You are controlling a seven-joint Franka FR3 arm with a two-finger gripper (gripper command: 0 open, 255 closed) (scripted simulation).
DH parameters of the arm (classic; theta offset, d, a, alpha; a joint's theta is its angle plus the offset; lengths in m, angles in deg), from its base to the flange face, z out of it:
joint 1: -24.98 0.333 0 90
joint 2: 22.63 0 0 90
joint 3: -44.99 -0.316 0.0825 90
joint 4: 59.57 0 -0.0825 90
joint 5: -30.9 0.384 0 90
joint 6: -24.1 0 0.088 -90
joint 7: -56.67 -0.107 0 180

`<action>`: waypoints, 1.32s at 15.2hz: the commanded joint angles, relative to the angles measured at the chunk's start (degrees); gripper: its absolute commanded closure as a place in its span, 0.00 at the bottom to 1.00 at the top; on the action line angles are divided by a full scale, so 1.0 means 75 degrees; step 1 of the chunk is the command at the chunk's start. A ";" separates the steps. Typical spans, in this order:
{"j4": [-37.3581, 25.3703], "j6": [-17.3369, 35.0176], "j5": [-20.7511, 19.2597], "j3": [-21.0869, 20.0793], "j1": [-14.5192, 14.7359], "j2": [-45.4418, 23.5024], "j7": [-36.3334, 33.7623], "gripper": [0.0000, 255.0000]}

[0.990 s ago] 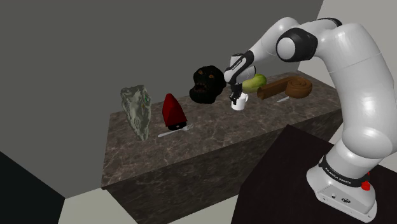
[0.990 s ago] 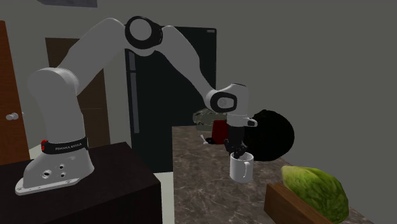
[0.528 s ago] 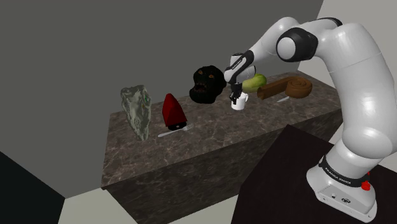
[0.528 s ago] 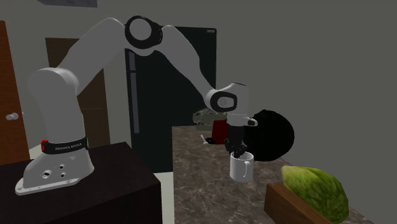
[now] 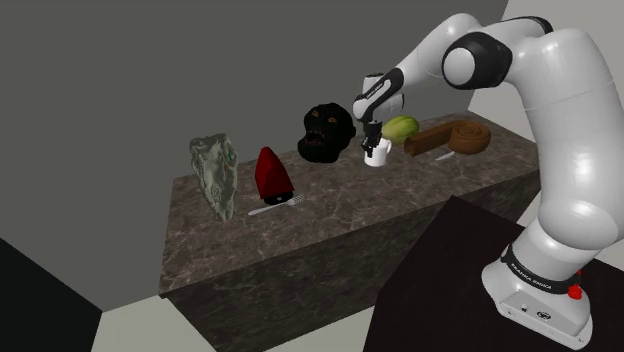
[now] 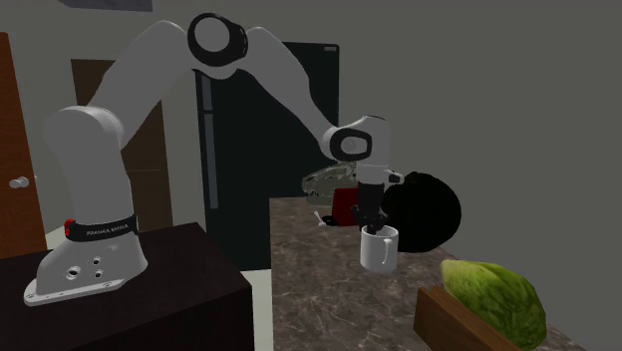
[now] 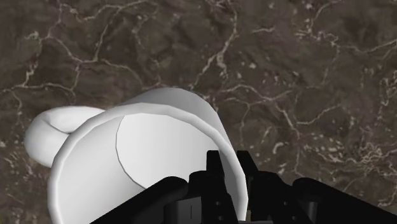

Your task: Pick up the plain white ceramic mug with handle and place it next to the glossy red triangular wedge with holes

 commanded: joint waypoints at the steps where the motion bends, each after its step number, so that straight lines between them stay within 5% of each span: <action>1: 0.0023 -0.0145 -0.0024 0.0021 0.0015 0.0170 -0.0007 1.00; 20: -0.0138 -0.1508 -0.0228 0.0172 0.0123 0.1380 -0.0086 1.00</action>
